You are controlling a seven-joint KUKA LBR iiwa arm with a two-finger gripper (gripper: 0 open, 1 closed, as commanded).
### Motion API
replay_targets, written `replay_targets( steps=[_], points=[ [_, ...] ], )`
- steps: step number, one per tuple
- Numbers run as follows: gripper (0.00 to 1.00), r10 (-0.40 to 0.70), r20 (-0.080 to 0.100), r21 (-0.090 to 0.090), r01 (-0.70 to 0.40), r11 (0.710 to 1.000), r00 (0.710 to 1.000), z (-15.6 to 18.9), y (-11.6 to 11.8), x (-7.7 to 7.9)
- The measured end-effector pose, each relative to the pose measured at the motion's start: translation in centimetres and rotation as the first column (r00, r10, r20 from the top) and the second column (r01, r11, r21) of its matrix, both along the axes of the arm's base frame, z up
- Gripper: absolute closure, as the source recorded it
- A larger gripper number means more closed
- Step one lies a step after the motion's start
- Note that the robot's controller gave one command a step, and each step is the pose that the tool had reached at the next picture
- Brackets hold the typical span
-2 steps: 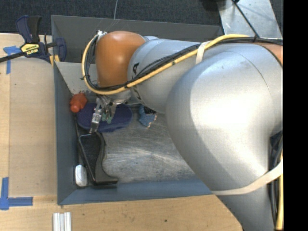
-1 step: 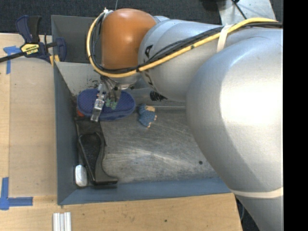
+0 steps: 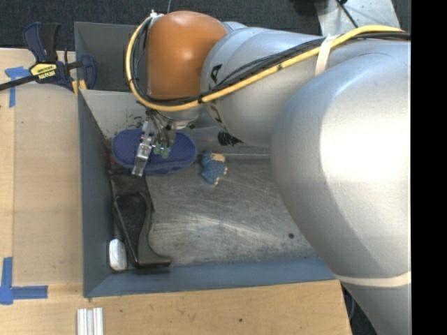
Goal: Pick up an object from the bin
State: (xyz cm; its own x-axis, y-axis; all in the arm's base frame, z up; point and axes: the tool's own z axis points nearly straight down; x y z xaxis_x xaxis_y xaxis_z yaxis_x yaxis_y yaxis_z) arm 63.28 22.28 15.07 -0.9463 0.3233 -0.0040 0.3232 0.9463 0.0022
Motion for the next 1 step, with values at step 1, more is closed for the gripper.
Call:
replay_targets(
  steps=[1],
  points=[
    [1.0,0.002,0.001,0.0,-0.002,1.0,1.0,0.84,0.03,0.07]
  ],
)
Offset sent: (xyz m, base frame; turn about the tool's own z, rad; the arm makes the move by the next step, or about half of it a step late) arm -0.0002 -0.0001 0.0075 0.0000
